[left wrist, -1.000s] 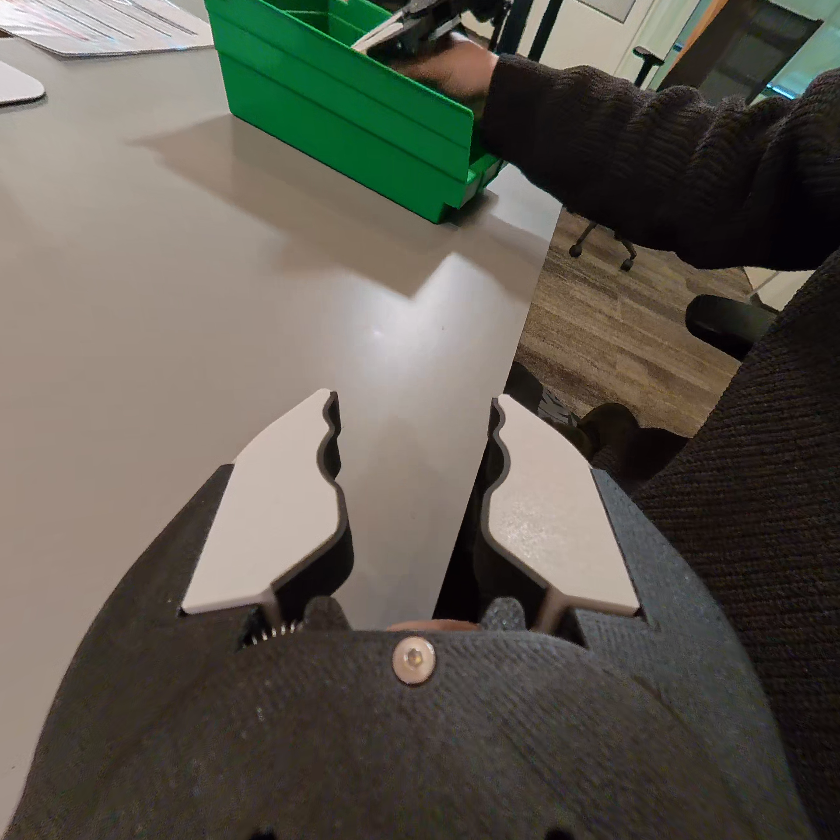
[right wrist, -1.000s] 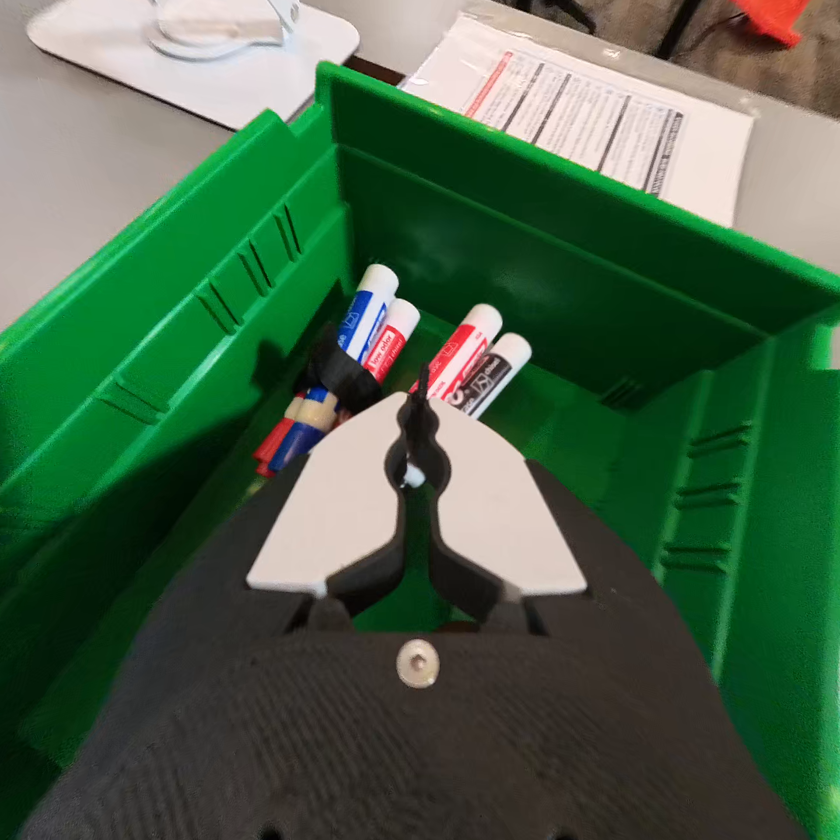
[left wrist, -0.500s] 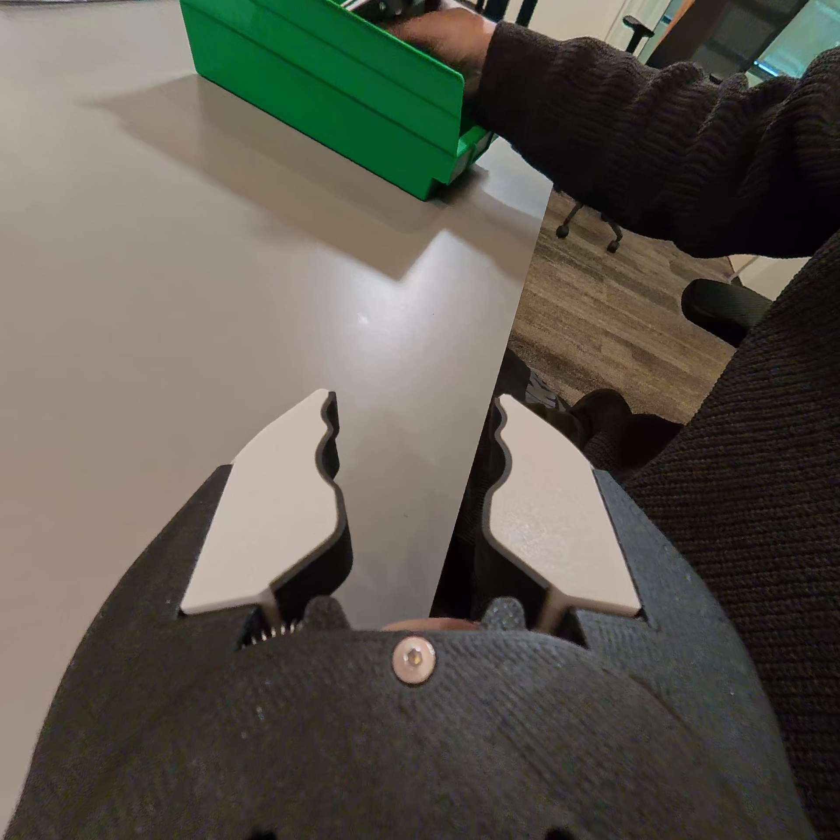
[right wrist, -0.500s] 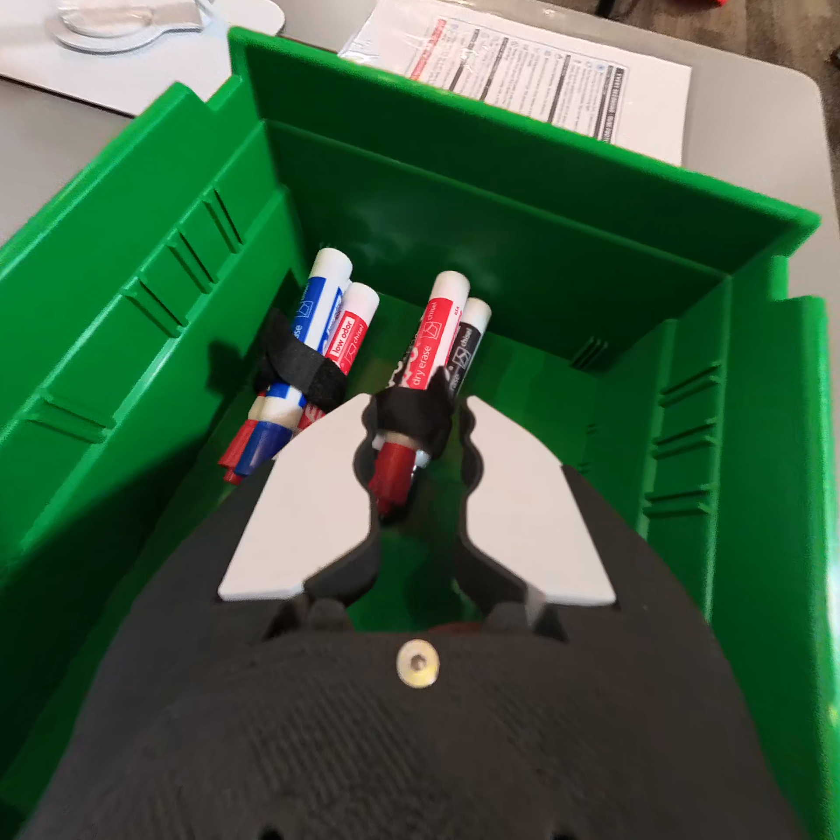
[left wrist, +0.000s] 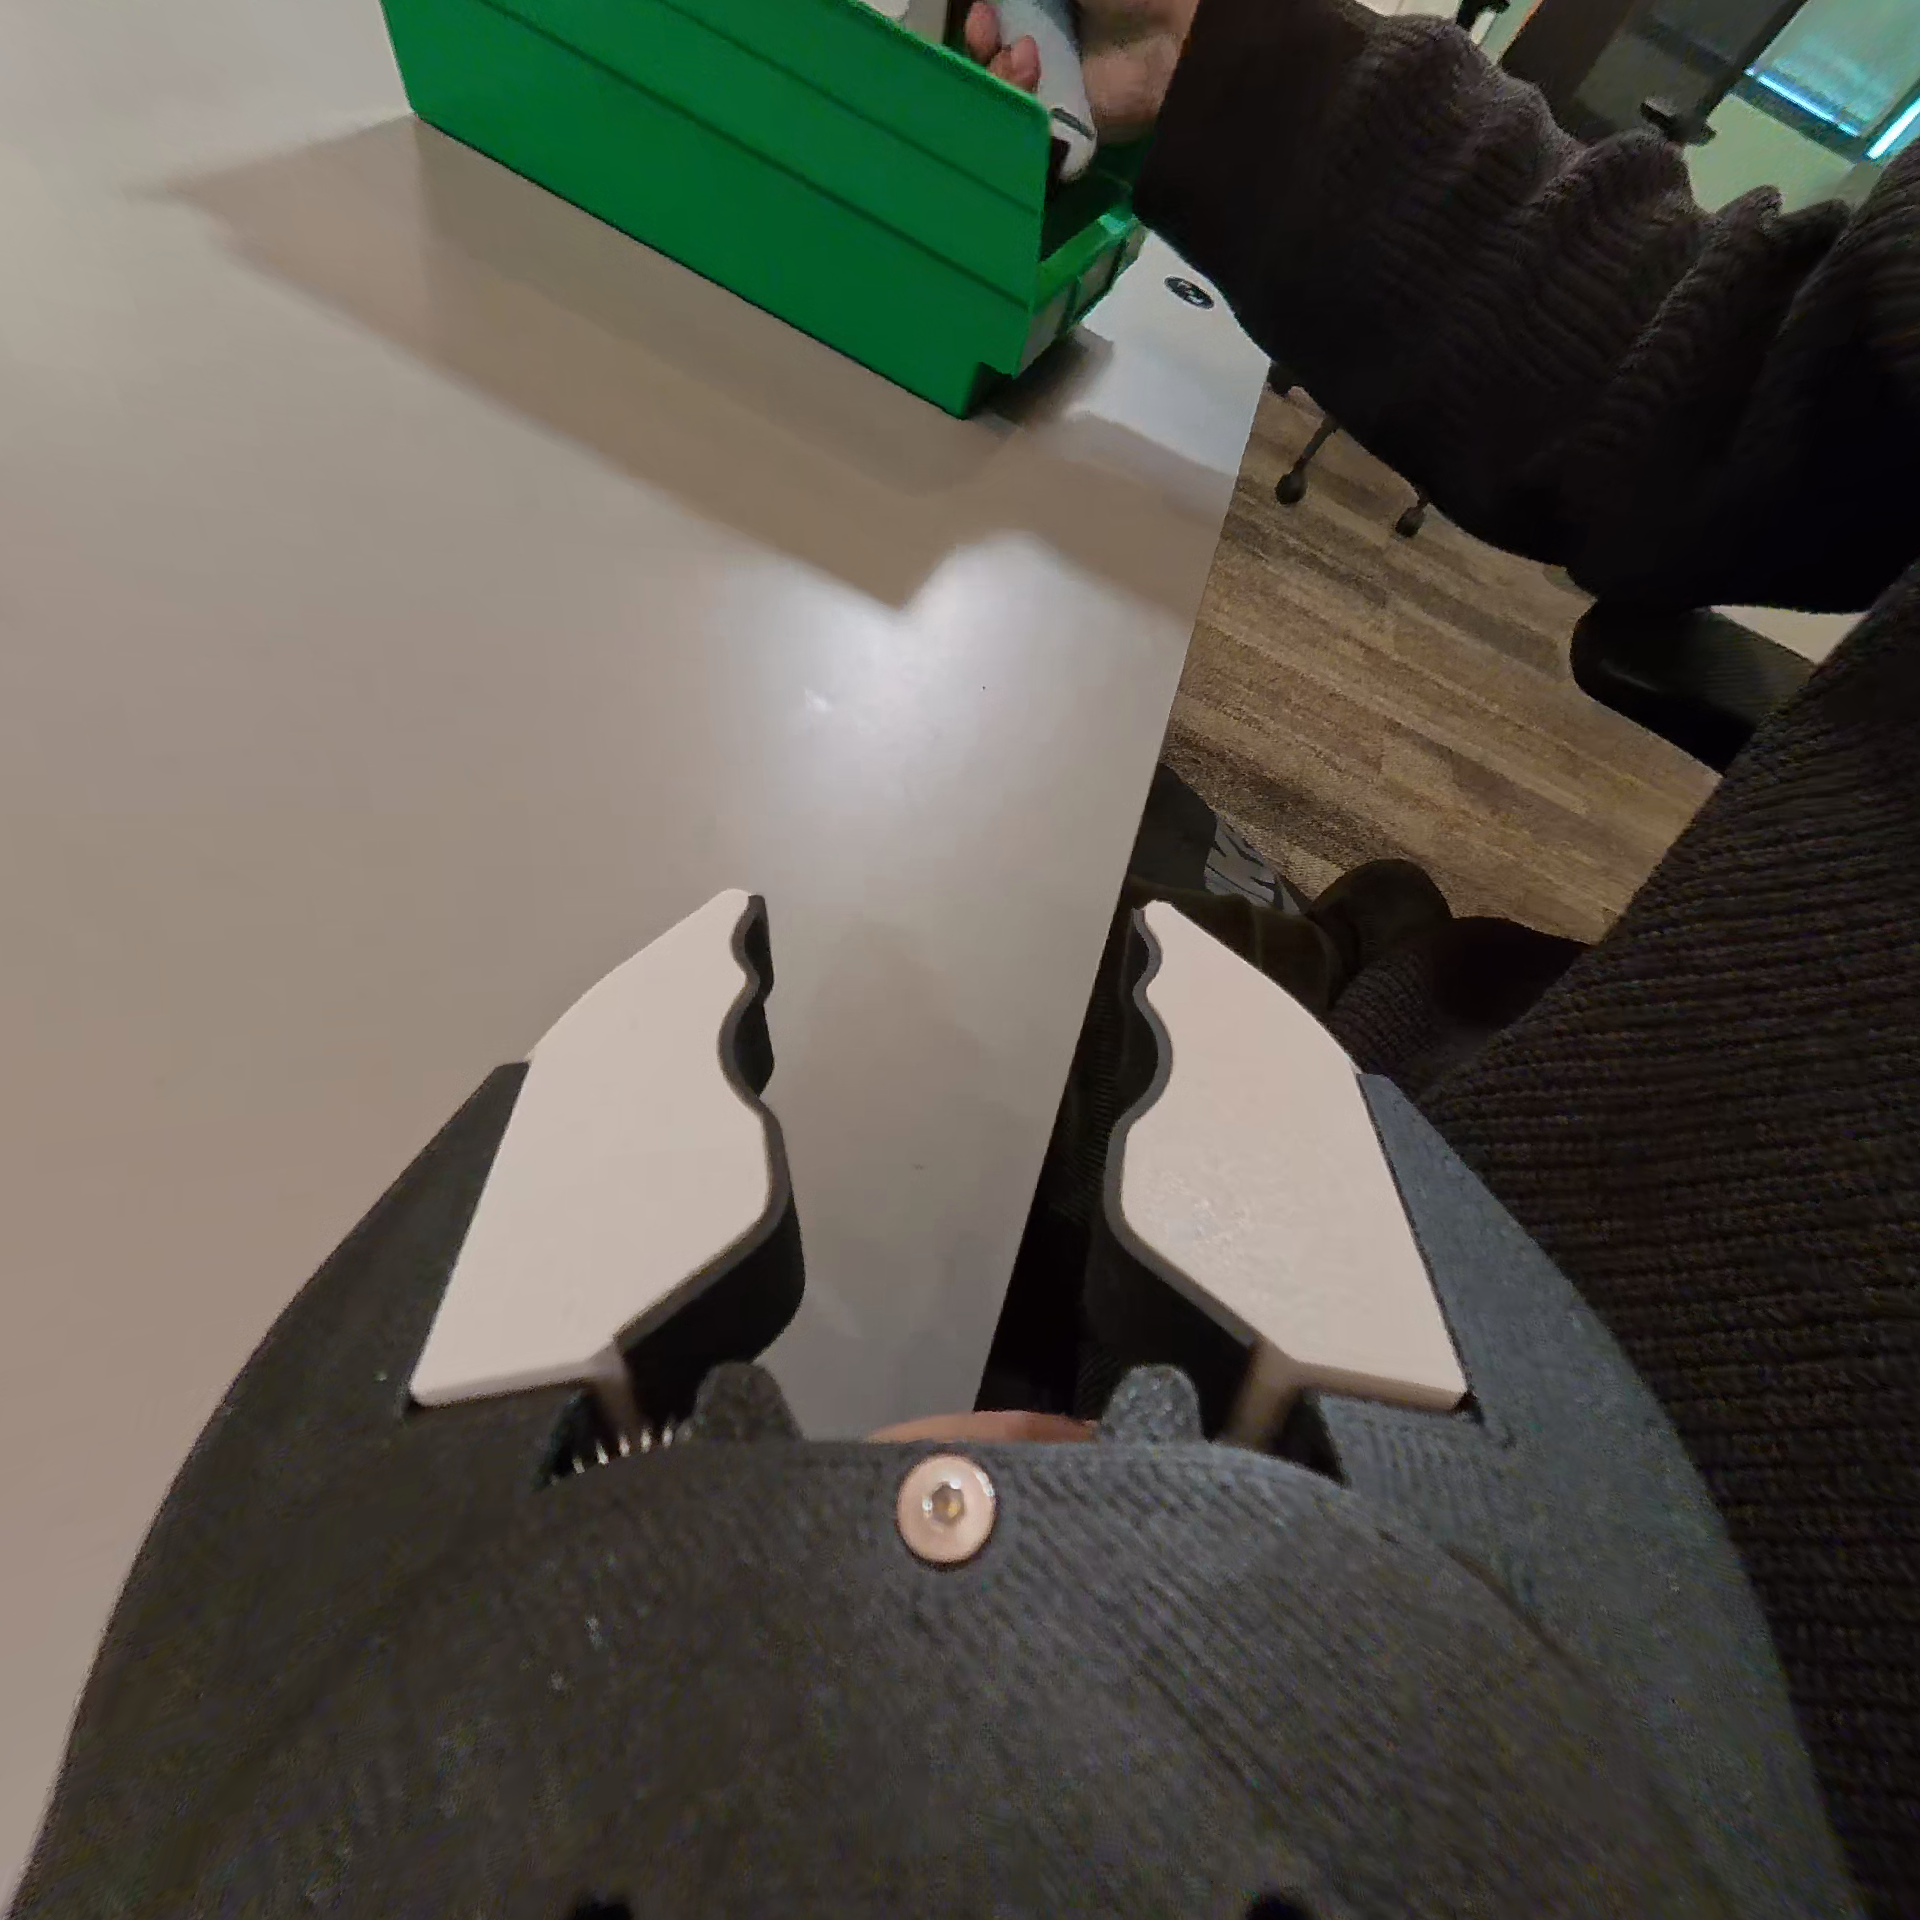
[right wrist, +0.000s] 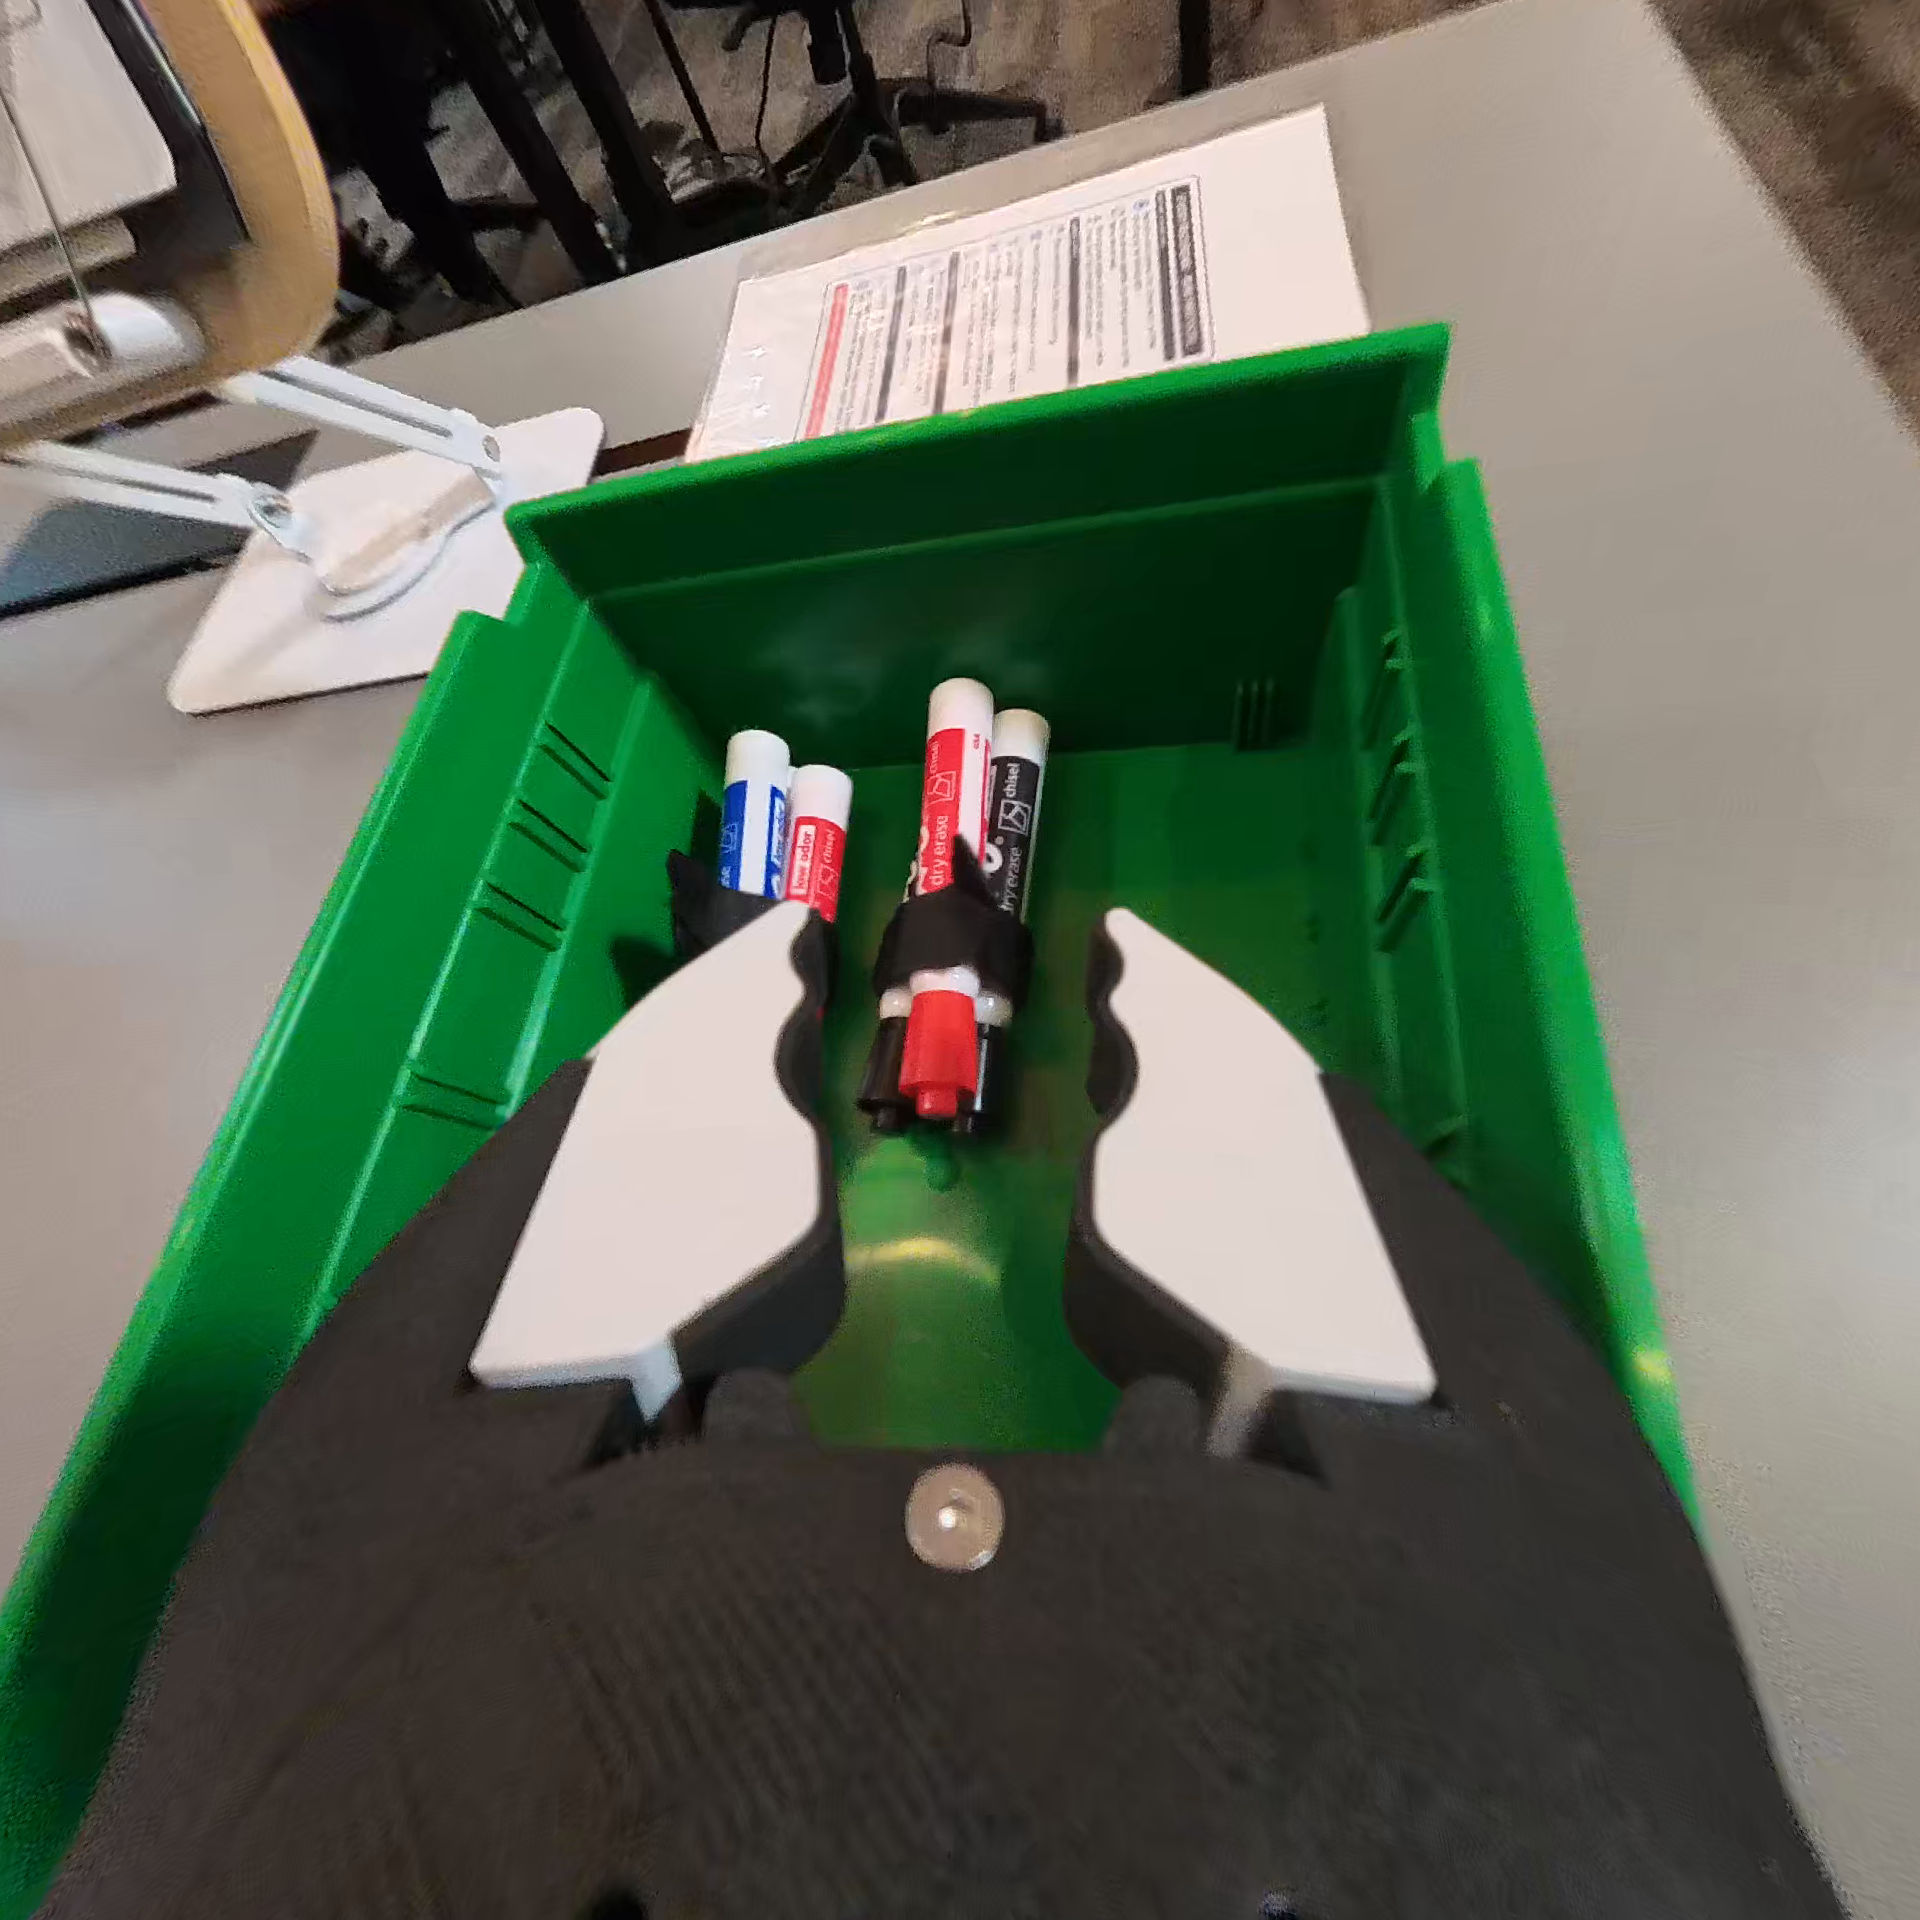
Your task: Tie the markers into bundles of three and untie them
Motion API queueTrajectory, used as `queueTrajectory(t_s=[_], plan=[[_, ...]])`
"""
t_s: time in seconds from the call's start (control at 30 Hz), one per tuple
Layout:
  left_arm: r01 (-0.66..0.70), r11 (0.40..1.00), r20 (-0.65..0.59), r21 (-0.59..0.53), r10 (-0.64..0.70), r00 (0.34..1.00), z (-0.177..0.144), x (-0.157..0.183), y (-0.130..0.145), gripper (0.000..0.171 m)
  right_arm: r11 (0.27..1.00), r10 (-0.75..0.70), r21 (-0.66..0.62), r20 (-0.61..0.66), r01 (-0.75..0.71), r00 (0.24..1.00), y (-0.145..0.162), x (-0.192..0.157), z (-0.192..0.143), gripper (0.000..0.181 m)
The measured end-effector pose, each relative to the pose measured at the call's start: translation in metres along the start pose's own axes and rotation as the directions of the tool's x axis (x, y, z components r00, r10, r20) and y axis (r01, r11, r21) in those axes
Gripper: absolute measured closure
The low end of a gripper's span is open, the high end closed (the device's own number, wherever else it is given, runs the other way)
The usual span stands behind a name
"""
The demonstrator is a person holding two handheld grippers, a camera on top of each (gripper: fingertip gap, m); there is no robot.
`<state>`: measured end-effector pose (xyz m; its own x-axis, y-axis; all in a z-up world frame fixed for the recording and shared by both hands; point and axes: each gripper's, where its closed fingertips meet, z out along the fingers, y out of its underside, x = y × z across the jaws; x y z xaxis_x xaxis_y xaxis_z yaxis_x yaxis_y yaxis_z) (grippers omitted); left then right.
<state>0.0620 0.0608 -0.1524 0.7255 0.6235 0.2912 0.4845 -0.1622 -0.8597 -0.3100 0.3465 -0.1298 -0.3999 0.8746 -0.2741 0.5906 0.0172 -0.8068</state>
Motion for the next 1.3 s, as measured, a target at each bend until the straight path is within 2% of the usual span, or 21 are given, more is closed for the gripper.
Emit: queueTrajectory(t_s=[0.07,0.17,0.27,0.33,0.5,0.7,0.97,1.3], plan=[[0.022,1.0,0.024,-0.003,-0.022,0.999,0.0,-0.005,0.001,0.105,0.996,0.068,-0.055,0.03,-0.066,0.997,0.009,-0.001,0.011,0.13],[0.056,0.998,0.012,0.022,-0.057,0.998,-0.002,-0.006,-0.003,0.105,0.991,0.075,-0.114,-0.002,-0.074,0.997,0.022,0.006,0.028,0.126],[0.088,0.995,0.019,0.036,-0.089,0.996,-0.006,-0.01,-0.004,0.105,0.989,0.067,-0.131,-0.011,-0.068,0.998,0.028,0.007,0.038,0.129],[0.093,0.995,0.034,0.04,-0.094,0.995,-0.007,-0.014,-0.004,0.105,0.99,0.064,-0.126,-0.008,-0.064,0.998,0.028,0.006,0.042,0.137],[0.118,0.993,0.034,0.032,-0.119,0.992,-0.007,-0.018,-0.002,0.105,0.993,0.07,-0.093,0.024,-0.067,0.997,0.023,0.005,0.043,0.164],[0.121,0.993,0.037,0.011,-0.121,0.992,-0.004,-0.019,0.002,0.105,0.994,0.003,-0.111,0.071,0.005,0.998,0.023,-0.003,0.043,0.172],[0.121,0.993,0.047,0.003,-0.121,0.992,-0.003,-0.02,0.004,0.104,0.984,-0.108,-0.137,0.065,0.116,0.992,0.023,-0.009,0.044,0.177],[0.125,0.992,0.05,-0.002,-0.124,0.991,-0.003,-0.02,0.005,0.104,0.981,-0.127,-0.128,0.117,0.142,0.985,0.02,-0.015,0.042,0.177]])
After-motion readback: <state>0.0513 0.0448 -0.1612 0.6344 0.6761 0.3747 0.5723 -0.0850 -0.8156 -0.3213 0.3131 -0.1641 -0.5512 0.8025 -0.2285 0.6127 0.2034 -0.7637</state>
